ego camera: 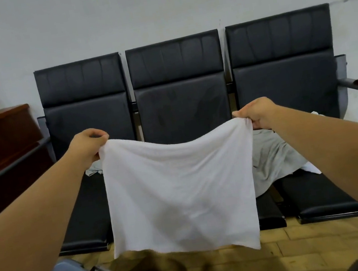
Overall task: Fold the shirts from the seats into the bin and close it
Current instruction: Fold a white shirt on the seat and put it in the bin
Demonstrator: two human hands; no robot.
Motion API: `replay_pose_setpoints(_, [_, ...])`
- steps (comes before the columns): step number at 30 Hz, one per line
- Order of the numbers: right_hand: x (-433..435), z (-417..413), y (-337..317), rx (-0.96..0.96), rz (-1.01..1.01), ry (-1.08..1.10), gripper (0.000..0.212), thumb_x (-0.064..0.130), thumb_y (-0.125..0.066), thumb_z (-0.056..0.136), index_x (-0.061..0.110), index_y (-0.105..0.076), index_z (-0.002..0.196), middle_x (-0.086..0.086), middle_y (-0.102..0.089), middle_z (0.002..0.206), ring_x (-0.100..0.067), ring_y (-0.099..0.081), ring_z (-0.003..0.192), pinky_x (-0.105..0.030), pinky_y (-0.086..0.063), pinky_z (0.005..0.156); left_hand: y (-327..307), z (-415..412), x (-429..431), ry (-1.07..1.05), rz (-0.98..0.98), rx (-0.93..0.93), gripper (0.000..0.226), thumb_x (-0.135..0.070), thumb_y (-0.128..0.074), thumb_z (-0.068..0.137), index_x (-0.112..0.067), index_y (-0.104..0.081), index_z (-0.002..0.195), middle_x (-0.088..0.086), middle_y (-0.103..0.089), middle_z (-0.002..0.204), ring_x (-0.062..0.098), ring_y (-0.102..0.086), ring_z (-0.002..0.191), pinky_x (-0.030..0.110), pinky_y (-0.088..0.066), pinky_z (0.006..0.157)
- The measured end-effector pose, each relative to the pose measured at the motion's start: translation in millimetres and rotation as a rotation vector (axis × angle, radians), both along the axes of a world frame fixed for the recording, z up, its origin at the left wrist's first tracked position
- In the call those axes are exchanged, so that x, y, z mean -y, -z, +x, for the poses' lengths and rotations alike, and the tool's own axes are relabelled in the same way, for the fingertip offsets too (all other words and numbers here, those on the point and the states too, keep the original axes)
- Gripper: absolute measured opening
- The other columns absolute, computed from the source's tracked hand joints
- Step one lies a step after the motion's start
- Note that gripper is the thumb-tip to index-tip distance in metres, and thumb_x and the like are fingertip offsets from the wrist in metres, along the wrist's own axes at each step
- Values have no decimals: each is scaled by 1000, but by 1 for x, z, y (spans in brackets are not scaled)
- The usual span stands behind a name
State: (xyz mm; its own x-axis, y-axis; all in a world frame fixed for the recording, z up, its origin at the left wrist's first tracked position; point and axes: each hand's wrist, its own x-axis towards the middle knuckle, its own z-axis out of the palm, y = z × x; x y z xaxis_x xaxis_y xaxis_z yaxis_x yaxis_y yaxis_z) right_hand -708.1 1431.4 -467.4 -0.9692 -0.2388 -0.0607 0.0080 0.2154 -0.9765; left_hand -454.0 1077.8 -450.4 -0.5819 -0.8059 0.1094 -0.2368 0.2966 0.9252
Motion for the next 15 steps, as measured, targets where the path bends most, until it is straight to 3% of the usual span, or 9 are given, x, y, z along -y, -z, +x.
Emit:
replay_pose_setpoints(4, [16,-35,4,77,-81,-75,20,-7,-75,81,-4,-68,100,-19,-69,108,-30,-69,99,-33,-61,72,5,-24,19,80,176,-100,5,-8,-71,90,-13,-71,92,6,-69,102,20,-66,96,32,-54,76])
replay_pose_setpoints(6, [24,-54,0,-14,25,-84,20,-12,-71,81,-1,-69,98,-19,-67,111,-31,-66,106,-35,-57,85,3,-38,34,125,76,-30,16,-5,-75,86,-14,-72,99,9,-70,109,24,-67,101,36,-55,87])
replay_pose_setpoints(9, [36,-83,-15,-269,219,-15,20,-5,-74,83,7,-73,99,-18,-69,108,-30,-67,102,-41,-58,90,-9,-61,54,16,-171,51,26,-5,-77,84,-17,-72,106,11,-68,114,27,-65,106,40,-53,95])
replay_pose_setpoints(11, [44,-95,-33,-374,230,46,17,2,-74,84,12,-74,98,-14,-69,108,-28,-67,100,-40,-58,90,-24,-76,62,-73,-297,24,25,-9,-79,83,-17,-72,106,13,-69,115,29,-65,105,41,-54,94])
replay_pose_setpoints(15, [53,-108,-75,-535,92,162,20,6,-71,87,12,-74,106,-6,-66,103,-22,-64,100,-35,-55,92,-64,-95,63,-176,-428,-103,20,-13,-78,85,-13,-74,105,6,-69,107,21,-63,97,31,-52,82])
